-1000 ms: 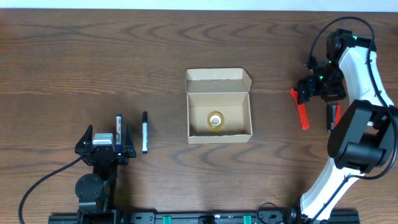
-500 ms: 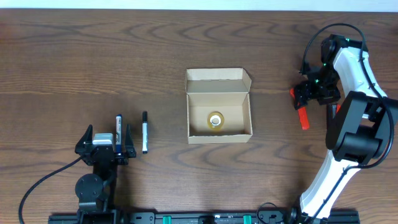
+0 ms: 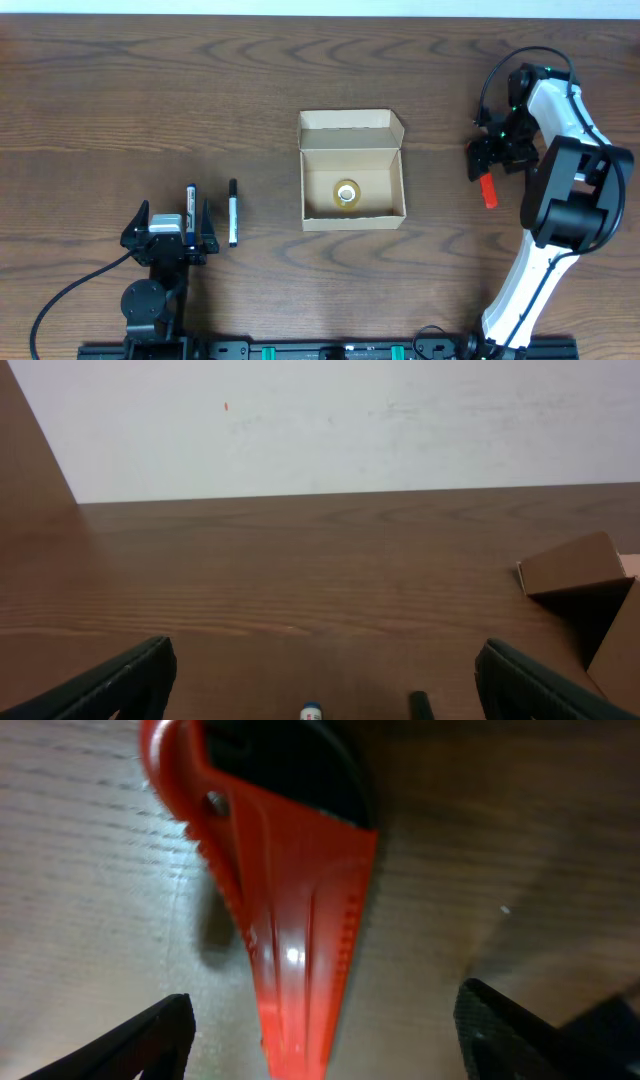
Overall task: Pack container
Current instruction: 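Move the right gripper to the red box cutter, then grasp the red box cutter with the right gripper and lift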
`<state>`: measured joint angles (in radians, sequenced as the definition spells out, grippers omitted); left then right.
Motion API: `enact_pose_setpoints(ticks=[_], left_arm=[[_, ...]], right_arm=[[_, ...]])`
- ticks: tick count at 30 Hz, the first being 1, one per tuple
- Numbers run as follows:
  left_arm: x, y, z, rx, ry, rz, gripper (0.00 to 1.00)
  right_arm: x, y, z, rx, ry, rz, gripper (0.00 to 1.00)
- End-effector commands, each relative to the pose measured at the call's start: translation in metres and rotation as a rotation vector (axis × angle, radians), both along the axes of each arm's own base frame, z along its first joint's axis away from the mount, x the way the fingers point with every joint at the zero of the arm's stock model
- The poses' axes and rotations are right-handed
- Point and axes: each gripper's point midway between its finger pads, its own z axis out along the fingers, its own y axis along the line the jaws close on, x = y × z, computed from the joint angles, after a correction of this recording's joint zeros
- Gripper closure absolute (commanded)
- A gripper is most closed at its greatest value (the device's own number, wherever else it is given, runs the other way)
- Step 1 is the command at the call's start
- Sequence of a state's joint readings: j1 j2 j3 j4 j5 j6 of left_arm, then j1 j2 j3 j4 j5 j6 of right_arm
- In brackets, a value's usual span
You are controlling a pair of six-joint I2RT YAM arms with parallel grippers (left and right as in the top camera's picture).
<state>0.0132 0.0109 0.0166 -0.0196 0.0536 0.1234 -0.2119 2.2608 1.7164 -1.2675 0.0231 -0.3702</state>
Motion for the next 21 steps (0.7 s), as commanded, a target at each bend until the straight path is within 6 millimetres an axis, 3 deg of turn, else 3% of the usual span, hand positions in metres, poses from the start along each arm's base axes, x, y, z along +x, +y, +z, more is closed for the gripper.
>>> enact_pose_setpoints(ticks=[1,9,12,17,21], left_arm=[[-0.001,-0.006,-0.016,-0.022,0.055,-0.036,0.05],[-0.001,-0.006,-0.016,-0.022,0.055,-0.036,0.05],[-0.001,-0.006,-0.016,-0.022,0.055,-0.036,0.05],[-0.001,-0.006,-0.016,-0.022,0.054,-0.036,0.05],[-0.001,-0.006,-0.016,-0.022,0.054,-0.036,0.05]], right_arm=[[-0.001,0.003,-0.011,0.028,0.019,0.005,0.23],[0.001,0.014,-0.018,0.090,0.013,-0.012,0.37],[0.002,0.014,-0.018,0.089,0.012,-0.011,0.47],[0.002,0.014,-0.018,0.089,0.011,-0.011,0.76],[0.002,0.015,-0.018,0.092,0.010,-0.009,0.85]])
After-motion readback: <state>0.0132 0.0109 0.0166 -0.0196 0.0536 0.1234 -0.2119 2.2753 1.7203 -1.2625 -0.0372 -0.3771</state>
